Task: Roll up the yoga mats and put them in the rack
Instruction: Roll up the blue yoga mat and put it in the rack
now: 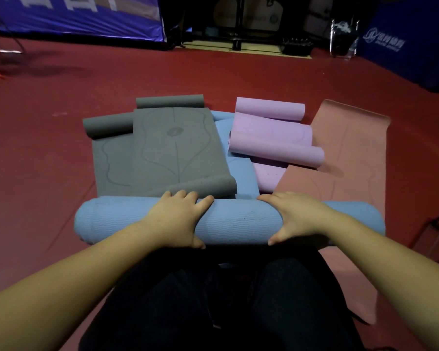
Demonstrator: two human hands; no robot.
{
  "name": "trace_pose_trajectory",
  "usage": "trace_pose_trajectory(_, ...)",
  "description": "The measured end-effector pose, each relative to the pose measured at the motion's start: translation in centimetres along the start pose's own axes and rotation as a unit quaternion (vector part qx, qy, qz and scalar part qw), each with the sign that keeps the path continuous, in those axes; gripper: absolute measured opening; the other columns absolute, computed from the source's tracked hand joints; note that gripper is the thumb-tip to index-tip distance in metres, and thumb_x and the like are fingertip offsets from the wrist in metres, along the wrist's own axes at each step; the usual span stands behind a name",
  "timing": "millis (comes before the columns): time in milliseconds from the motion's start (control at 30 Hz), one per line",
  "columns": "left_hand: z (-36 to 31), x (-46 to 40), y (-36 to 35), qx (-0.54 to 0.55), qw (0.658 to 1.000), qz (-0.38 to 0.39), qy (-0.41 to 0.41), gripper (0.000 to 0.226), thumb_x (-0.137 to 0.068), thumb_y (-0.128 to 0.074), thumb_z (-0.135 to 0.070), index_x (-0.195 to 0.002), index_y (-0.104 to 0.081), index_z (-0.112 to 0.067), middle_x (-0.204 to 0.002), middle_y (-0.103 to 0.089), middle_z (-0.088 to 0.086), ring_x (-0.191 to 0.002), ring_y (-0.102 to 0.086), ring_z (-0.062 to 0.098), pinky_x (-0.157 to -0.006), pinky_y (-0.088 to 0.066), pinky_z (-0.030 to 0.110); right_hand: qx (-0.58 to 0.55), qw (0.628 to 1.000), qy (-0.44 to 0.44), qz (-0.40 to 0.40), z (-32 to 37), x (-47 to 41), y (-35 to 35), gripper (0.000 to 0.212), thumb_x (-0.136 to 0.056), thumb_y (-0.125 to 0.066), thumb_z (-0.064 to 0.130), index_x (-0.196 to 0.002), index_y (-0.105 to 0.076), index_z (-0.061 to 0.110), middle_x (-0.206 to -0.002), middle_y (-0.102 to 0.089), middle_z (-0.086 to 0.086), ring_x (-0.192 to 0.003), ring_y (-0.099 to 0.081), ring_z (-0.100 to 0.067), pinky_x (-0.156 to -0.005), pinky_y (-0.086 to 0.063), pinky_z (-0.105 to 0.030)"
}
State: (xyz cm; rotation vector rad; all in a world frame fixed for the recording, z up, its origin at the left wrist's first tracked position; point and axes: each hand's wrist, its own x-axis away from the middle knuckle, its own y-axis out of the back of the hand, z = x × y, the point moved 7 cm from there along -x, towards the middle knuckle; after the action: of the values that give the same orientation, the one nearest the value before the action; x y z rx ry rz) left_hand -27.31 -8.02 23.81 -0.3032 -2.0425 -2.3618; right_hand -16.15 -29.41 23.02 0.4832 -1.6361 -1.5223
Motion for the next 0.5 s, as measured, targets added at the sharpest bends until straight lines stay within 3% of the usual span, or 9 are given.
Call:
trace_pose_trajectory(100, 0.1, 0.8, 0.8, 0.029, 0.999, 0.016, -0.012, 0.103, -0.058, -0.063, -0.079, -0.142, -0.023, -0.037, -0.129, -0.052, -0.005, -0.118, -0.052, 0.023, -0.095, -0.047, 0.041, -0.031, 0.999, 0.021, 0.024, 0.6, 0.6, 0.9, 0.1, -0.052, -0.069, 0.079, -0.139, -0.035, 0.041, -0.128, -0.055, 0.016, -0.116, -0.052, -0.012, -0.096, -0.045, -0.035)
trace_pose_trajectory(200, 0.6, 0.6, -0.6, 0.078, 0.994, 0.082, -0.015, 0.101, -0.053, -0.067, -0.08, -0.137, -0.029, -0.04, -0.127, -0.054, -0.008, -0.116, -0.054, 0.02, -0.09, -0.05, 0.039, -0.07, 0.995, 0.024, 0.073, 0.9, 0.1, -0.1, 0.1, -0.053, -0.072, 0.077, -0.139, -0.036, 0.041, -0.129, -0.056, 0.017, -0.114, -0.055, -0.011, -0.097, -0.044, -0.033)
trace_pose_trajectory(300, 0.9, -0.1, -2.3, 0.129, 0.983, 0.134, -0.006, 0.108, -0.052, -0.069, -0.081, -0.143, -0.027, -0.039, -0.138, -0.048, -0.009, -0.125, -0.048, 0.019, -0.098, -0.048, 0.043, -0.119, 0.985, 0.024, 0.124, 0.7, -1.1, -2.0, 0.096, -0.053, -0.075, 0.077, -0.136, -0.039, 0.043, -0.126, -0.057, 0.018, -0.112, -0.056, -0.009, -0.1, -0.044, -0.034)
trace_pose_trajectory(433, 0.4, 0.1, -1.7, 0.126, 0.989, 0.078, -0.012, 0.105, -0.067, -0.062, -0.076, -0.153, -0.018, -0.034, -0.151, -0.026, -0.007, -0.138, -0.026, 0.019, -0.113, -0.031, 0.04, -0.178, 0.965, -0.006, 0.192, -0.9, -2.6, -2.7, 0.091, -0.051, -0.079, 0.074, -0.13, -0.041, 0.051, -0.127, -0.057, 0.019, -0.114, -0.055, -0.006, -0.106, -0.042, -0.034)
trace_pose_trajectory(500, -0.5, 0.8, -1.6, 0.09, 0.996, 0.011, -0.016, 0.107, -0.061, -0.051, -0.08, -0.151, -0.021, -0.029, -0.149, -0.032, 0.001, -0.134, -0.033, 0.025, -0.11, -0.034, 0.046, -0.201, 0.953, -0.021, 0.226, -1.6, -3.3, -3.0, 0.094, -0.046, -0.081, 0.075, -0.129, -0.042, 0.053, -0.127, -0.056, 0.019, -0.115, -0.056, -0.006, -0.107, -0.042, -0.034)
